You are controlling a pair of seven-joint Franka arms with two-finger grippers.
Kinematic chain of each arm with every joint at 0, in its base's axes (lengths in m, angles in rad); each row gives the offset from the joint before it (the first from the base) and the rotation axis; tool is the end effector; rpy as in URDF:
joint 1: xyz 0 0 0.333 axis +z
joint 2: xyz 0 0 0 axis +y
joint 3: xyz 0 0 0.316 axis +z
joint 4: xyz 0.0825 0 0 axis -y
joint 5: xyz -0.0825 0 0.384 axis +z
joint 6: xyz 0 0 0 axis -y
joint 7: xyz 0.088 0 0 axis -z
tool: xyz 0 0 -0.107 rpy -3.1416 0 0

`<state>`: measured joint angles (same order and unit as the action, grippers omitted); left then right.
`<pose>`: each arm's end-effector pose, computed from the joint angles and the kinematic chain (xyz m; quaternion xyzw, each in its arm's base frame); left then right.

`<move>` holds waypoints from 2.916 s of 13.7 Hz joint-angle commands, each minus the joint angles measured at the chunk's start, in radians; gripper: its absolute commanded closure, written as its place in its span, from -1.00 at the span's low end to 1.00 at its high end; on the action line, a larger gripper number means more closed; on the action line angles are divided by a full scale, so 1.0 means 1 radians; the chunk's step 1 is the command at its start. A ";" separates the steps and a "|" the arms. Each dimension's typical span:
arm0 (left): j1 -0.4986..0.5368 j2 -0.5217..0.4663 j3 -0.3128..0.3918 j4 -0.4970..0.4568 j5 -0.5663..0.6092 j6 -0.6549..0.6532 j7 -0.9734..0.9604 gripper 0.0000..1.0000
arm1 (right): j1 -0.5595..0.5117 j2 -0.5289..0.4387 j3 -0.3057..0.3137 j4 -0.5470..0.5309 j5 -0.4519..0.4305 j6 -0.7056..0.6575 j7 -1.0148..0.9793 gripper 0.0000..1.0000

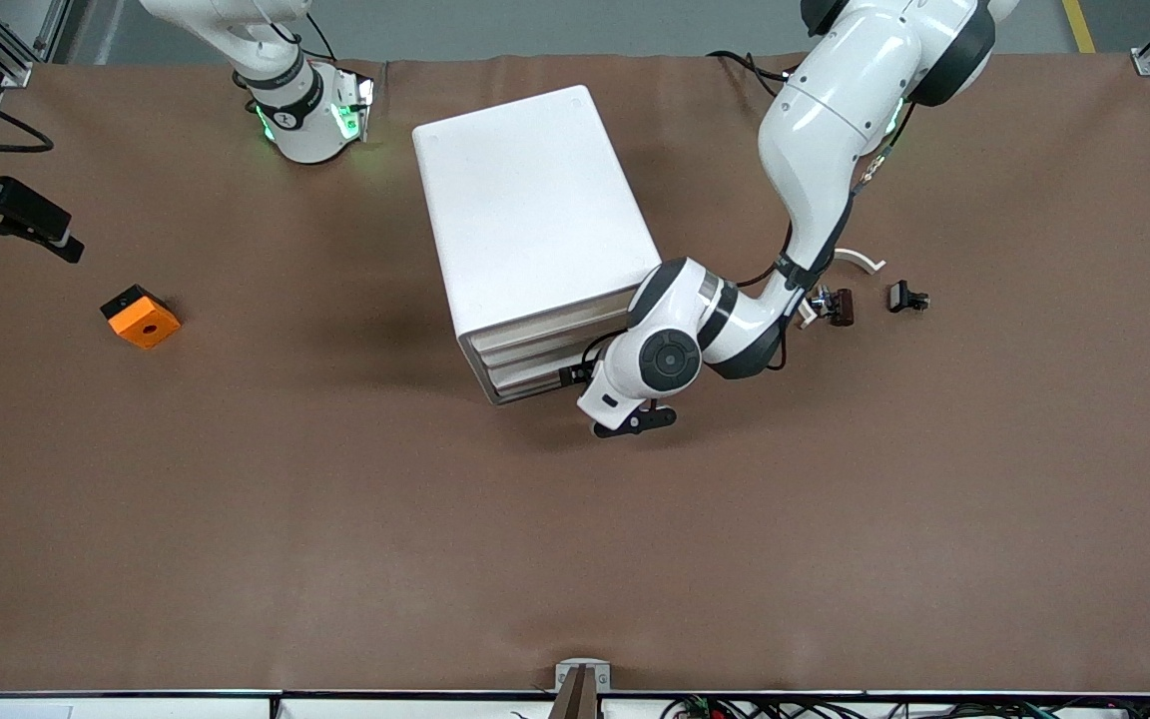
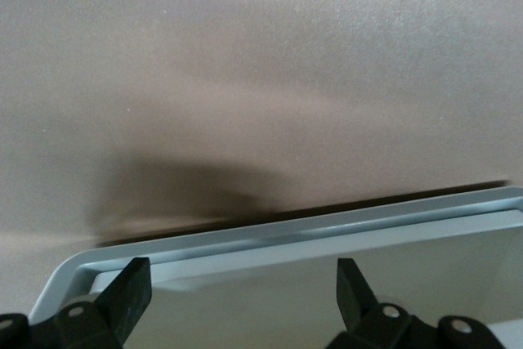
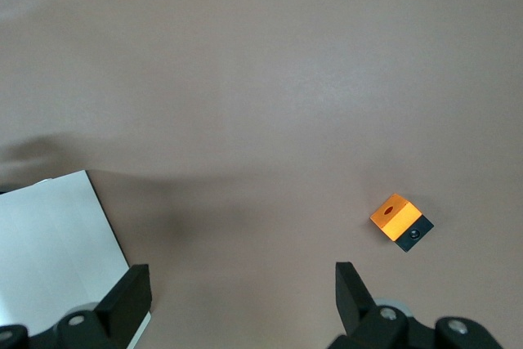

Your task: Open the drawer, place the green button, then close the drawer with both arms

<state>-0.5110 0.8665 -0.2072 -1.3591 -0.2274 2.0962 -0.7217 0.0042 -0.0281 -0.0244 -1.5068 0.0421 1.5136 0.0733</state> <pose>0.5593 -0.4620 0.2010 0.9784 0.0948 -0.1582 0.0933 0.5400 -0.0064 0.6649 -0.9986 0.0451 -0.0169 0.0218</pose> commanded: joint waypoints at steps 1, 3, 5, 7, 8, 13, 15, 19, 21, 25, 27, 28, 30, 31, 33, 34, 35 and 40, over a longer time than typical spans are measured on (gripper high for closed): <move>-0.073 0.008 -0.026 -0.054 -0.007 0.057 -0.047 -1.00 | -0.017 0.007 0.012 0.023 -0.008 -0.018 0.000 -1.00; -0.075 0.035 -0.023 -0.051 0.000 0.070 -0.045 -1.00 | -0.017 0.007 0.012 0.023 -0.008 -0.018 0.000 -1.00; -0.073 0.048 -0.017 -0.045 0.003 0.085 -0.039 -1.00 | -0.017 0.007 0.012 0.023 -0.008 -0.019 0.000 -1.00; -0.063 0.040 -0.012 -0.034 0.007 0.084 -0.039 -1.00 | -0.017 0.007 0.012 0.023 -0.008 -0.018 0.000 -1.00; -0.061 0.037 -0.006 -0.022 0.011 0.077 -0.039 -1.00 | -0.017 0.007 0.012 0.023 -0.008 -0.018 0.000 -1.00; -0.058 -0.030 0.054 -0.015 0.031 0.076 -0.039 -1.00 | -0.017 0.007 0.012 0.023 -0.010 -0.018 0.000 -1.00; -0.057 -0.043 0.086 -0.006 0.034 0.076 -0.039 -1.00 | -0.017 0.007 0.012 0.023 -0.008 -0.018 0.000 -1.00; -0.057 -0.093 0.198 0.012 0.065 0.076 -0.038 -1.00 | -0.017 0.007 0.012 0.023 -0.010 -0.018 0.000 -1.00; -0.035 -0.141 0.248 0.009 0.124 0.059 -0.021 -1.00 | -0.017 0.007 0.012 0.023 -0.008 -0.018 0.002 -1.00; 0.081 -0.272 0.258 0.001 0.256 -0.111 0.100 -1.00 | -0.017 0.007 0.012 0.023 -0.008 -0.018 0.002 -1.00; 0.149 -0.351 0.258 0.003 0.258 -0.185 0.105 -1.00 | -0.017 0.007 0.012 0.023 -0.008 -0.018 0.000 -1.00; 0.182 -0.386 0.258 0.005 0.258 -0.221 0.122 -1.00 | -0.017 0.007 0.012 0.023 -0.010 -0.018 0.000 -1.00; 0.251 -0.460 0.256 0.005 0.257 -0.303 0.197 -1.00 | -0.017 0.007 0.012 0.023 -0.008 -0.018 0.000 -1.00; 0.281 -0.501 0.258 0.005 0.258 -0.347 0.209 -1.00 | -0.017 0.007 0.012 0.023 -0.010 -0.018 0.000 -1.00; 0.337 -0.579 0.253 0.003 0.258 -0.428 0.272 -1.00 | -0.017 0.007 0.012 0.023 -0.008 -0.018 0.000 -1.00; 0.353 -0.611 0.253 0.003 0.257 -0.477 0.324 -1.00 | -0.017 0.007 0.012 0.023 -0.010 -0.018 0.000 -1.00; 0.361 -0.641 0.256 0.000 0.255 -0.511 0.353 -1.00 | -0.017 0.007 0.012 0.023 -0.010 -0.018 0.000 -1.00; 0.428 -0.776 0.252 -0.060 0.255 -0.604 0.514 -1.00 | -0.015 0.007 0.014 0.023 -0.037 -0.029 -0.003 -1.00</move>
<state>-0.1181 0.1560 0.0548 -1.3456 0.0158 1.4914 -0.2955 0.0041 -0.0277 -0.0241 -1.5034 0.0334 1.5059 0.0733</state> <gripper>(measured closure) 0.000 0.000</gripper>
